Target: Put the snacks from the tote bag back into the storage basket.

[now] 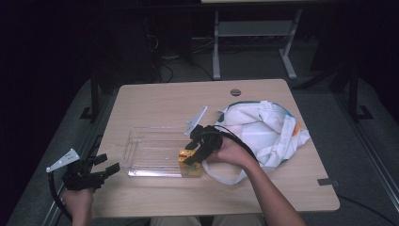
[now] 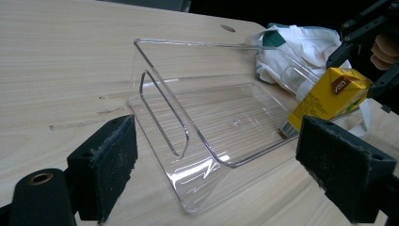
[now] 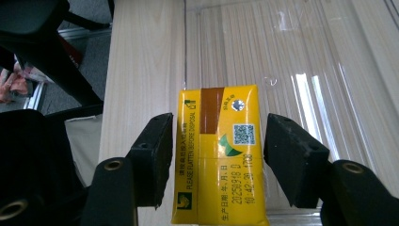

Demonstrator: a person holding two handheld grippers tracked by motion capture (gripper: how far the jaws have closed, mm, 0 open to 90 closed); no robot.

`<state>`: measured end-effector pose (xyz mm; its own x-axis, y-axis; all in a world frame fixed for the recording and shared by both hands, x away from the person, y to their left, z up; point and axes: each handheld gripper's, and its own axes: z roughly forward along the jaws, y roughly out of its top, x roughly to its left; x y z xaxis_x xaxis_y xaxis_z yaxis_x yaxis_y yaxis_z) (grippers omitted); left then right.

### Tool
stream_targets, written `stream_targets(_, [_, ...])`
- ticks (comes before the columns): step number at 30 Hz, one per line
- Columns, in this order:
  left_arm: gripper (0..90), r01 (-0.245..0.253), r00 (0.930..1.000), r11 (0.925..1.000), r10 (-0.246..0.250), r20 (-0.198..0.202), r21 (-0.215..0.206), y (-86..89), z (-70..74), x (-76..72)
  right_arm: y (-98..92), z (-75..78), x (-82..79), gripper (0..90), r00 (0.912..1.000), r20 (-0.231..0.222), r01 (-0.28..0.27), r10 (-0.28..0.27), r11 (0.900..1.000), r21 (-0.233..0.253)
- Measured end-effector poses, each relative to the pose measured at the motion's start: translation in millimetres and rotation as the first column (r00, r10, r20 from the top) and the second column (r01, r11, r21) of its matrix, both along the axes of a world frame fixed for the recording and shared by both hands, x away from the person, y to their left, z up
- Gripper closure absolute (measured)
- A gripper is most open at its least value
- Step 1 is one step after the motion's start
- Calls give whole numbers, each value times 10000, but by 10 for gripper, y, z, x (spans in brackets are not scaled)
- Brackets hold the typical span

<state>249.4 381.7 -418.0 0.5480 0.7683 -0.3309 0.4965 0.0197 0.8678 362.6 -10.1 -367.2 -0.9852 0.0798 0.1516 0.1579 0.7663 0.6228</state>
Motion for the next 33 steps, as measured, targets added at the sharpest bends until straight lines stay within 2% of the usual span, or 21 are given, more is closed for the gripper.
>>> stream_targets(8, [127, -9, 10000, 10000, 9, -7, -4, -2, -1, 1, -20, 34, 6, 381, 9998, -136, 148, -147, 9999, 43])
stream_targets(33, [126, 17, 10000, 10000, -17, -27, 45, -5, -1, 2, -122, 250, 35, 360, 9991, 115, 402, -404, 9990, 187])
